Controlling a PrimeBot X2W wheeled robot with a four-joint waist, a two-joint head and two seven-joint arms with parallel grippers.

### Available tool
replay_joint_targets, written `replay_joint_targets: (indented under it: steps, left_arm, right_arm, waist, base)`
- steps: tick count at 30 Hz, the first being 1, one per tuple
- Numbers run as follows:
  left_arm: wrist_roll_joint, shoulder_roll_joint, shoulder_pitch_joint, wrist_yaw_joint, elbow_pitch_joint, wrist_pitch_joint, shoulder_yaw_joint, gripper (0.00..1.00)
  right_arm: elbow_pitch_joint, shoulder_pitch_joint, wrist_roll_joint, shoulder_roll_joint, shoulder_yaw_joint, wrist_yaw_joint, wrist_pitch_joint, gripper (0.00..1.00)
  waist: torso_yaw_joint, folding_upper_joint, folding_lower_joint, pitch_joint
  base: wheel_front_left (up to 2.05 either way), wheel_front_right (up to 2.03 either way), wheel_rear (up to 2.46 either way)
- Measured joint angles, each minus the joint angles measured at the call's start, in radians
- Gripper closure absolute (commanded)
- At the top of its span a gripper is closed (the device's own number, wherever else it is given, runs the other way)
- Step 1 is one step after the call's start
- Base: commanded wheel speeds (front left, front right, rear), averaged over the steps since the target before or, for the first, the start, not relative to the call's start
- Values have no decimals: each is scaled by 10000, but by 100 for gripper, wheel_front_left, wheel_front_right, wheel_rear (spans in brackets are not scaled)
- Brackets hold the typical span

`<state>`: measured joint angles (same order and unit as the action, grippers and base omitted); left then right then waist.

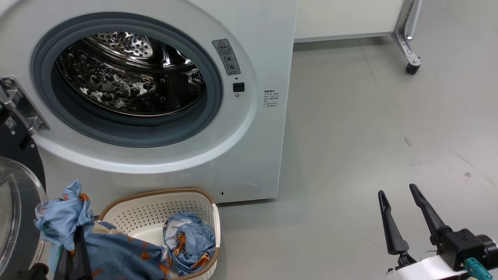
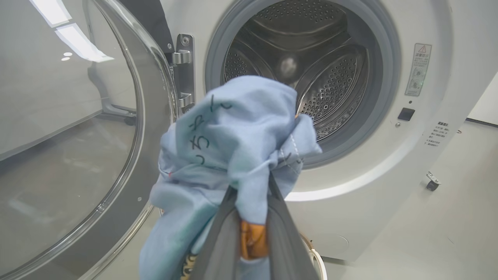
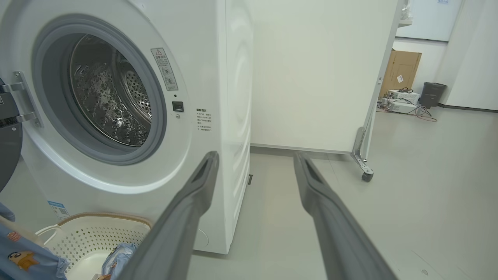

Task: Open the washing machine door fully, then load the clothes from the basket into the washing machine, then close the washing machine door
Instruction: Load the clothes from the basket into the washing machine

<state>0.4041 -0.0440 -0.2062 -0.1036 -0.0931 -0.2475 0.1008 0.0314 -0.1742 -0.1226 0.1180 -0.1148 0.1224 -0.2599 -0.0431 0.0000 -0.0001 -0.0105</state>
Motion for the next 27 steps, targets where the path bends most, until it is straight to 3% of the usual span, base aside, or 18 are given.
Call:
replay_joint_targets:
  steps: [6,15,27]
  left_arm:
    - [54,-4,178,180,723,508,-330,100]
    - [19,-113,1864,474,1152,1296,-320,100]
    - [-167,-1429,4386,1177,846,2474,688,100]
  right_arm:
    - [236,40,-77,-228,-228,0,0,0]
    - [405,693,-77,-412,-556,0,0,0]
    - [506,1390,-201,-640,-1204,0,0,0]
  waist:
    - [-236,0,0,523]
    - [-611,0,0,1358]
    - [-1703,0,0,2718]
  base:
    - [0,0,0]
    - [0,0,0]
    - [0,0,0]
